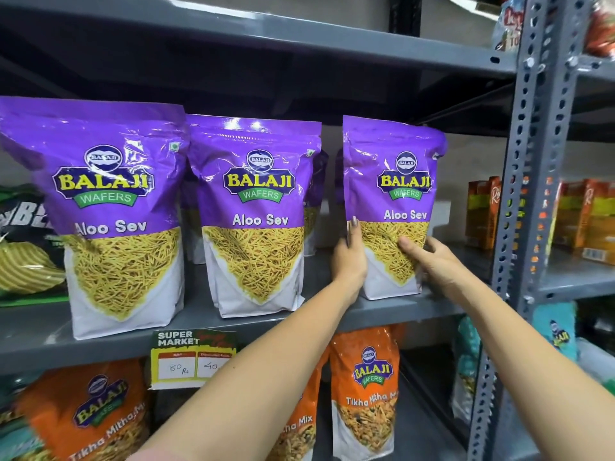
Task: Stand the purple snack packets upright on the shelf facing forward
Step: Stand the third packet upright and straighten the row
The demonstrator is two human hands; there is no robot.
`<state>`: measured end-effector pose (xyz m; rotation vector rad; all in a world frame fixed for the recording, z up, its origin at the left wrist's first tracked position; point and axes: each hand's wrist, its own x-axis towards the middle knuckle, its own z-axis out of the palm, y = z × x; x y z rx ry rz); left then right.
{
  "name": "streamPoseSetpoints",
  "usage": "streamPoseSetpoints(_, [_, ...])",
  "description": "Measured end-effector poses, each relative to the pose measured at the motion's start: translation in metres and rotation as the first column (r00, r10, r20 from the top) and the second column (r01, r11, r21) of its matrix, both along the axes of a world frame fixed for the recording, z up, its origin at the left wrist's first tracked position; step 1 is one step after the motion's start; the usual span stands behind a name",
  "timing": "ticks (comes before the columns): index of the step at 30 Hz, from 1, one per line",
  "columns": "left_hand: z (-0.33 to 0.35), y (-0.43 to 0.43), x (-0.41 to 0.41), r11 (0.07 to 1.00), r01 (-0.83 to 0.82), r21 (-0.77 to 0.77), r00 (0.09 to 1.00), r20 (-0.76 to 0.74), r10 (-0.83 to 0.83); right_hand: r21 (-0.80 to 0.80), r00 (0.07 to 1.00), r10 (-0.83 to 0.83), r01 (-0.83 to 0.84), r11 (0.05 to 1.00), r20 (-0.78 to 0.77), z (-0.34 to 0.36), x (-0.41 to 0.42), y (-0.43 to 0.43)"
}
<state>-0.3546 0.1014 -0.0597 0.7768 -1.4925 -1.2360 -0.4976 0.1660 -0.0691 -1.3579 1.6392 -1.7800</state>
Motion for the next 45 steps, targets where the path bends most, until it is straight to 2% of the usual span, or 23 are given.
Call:
streamPoseSetpoints(6, [-0.003, 0.013, 0.003, 1.0, -0.006, -0.018, 1.0, -0.012, 0.006, -0.01, 1.0, 0.006, -0.005, 1.0, 0.013, -0.003, 0.002, 0.014])
streamPoseSetpoints(10, [-0.004, 0.023, -0.001, 0.995, -0.099, 0.014, 0.995, -0.003, 0.099, -0.034, 0.999, -0.049, 0.049, 0.998, 0.013, -0.005, 0.01, 0.018])
streamPoseSetpoints(11, [-0.006, 0.03, 0.002, 0.992, -0.13, -0.001, 0.991, -0.012, 0.13, -0.077, 0.996, -0.077, 0.08, 0.994, 0.051, -0.004, 0.014, 0.017])
streamPoseSetpoints(13, [-0.016, 0.051, 0.013, 0.974, -0.152, -0.166, 0.987, -0.074, 0.142, -0.275, 0.972, -0.142, 0.19, 0.942, 0.185, 0.002, 0.027, 0.021])
streamPoseSetpoints(15, [-0.027, 0.073, 0.041, 0.895, -0.152, -0.42, 0.978, -0.192, 0.076, -0.545, 0.947, -0.183, 0.303, 0.781, 0.264, 0.011, 0.05, 0.028])
streamPoseSetpoints(17, [-0.03, 0.082, 0.078, 0.744, -0.27, -0.612, 0.951, -0.29, 0.107, -0.717, 0.944, -0.27, 0.322, 0.618, 0.191, 0.014, 0.083, 0.036])
streamPoseSetpoints(18, [-0.028, 0.078, 0.098, 0.648, -0.376, -0.662, 0.92, -0.353, 0.173, -0.757, 0.954, -0.279, 0.264, 0.597, 0.112, 0.013, 0.103, 0.036])
streamPoseSetpoints(19, [-0.024, 0.067, 0.117, 0.557, -0.491, -0.67, 0.87, -0.416, 0.266, -0.76, 0.964, -0.266, 0.186, 0.622, 0.018, 0.009, 0.12, 0.032])
streamPoseSetpoints(21, [-0.013, 0.036, 0.152, 0.453, -0.646, -0.614, 0.759, -0.459, 0.461, -0.652, 0.969, -0.197, 0.052, 0.756, -0.151, -0.002, 0.148, 0.013])
streamPoseSetpoints(22, [-0.009, 0.02, 0.162, 0.459, -0.672, -0.581, 0.733, -0.43, 0.527, -0.56, 0.964, -0.155, 0.008, 0.829, -0.216, -0.007, 0.156, 0.002])
streamPoseSetpoints(24, [-0.006, -0.002, 0.177, 0.542, -0.642, -0.543, 0.75, -0.296, 0.591, -0.357, 0.953, -0.052, -0.061, 0.932, -0.297, -0.014, 0.168, -0.019])
streamPoseSetpoints(26, [-0.008, -0.014, 0.177, 0.61, -0.592, -0.526, 0.777, -0.173, 0.605, -0.188, 0.95, 0.045, -0.107, 0.976, -0.308, -0.016, 0.173, -0.035])
streamPoseSetpoints(28, [-0.01, -0.018, 0.174, 0.679, -0.563, -0.472, 0.802, -0.114, 0.586, -0.119, 0.953, 0.141, -0.178, 0.977, -0.267, -0.017, 0.178, -0.047])
streamPoseSetpoints(30, [-0.008, -0.019, 0.172, 0.745, -0.534, -0.4, 0.83, -0.081, 0.551, -0.12, 0.964, 0.17, -0.196, 0.973, -0.203, -0.015, 0.182, -0.053])
streamPoseSetpoints(32, [-0.006, -0.019, 0.169, 0.77, -0.516, -0.376, 0.839, -0.039, 0.543, -0.141, 0.97, 0.19, -0.211, 0.967, -0.153, -0.015, 0.183, -0.056])
streamPoseSetpoints(45, [-0.009, -0.013, 0.147, 0.76, -0.512, -0.399, 0.841, -0.055, 0.538, -0.174, 0.977, 0.171, -0.191, 0.966, -0.127, -0.019, 0.162, -0.055])
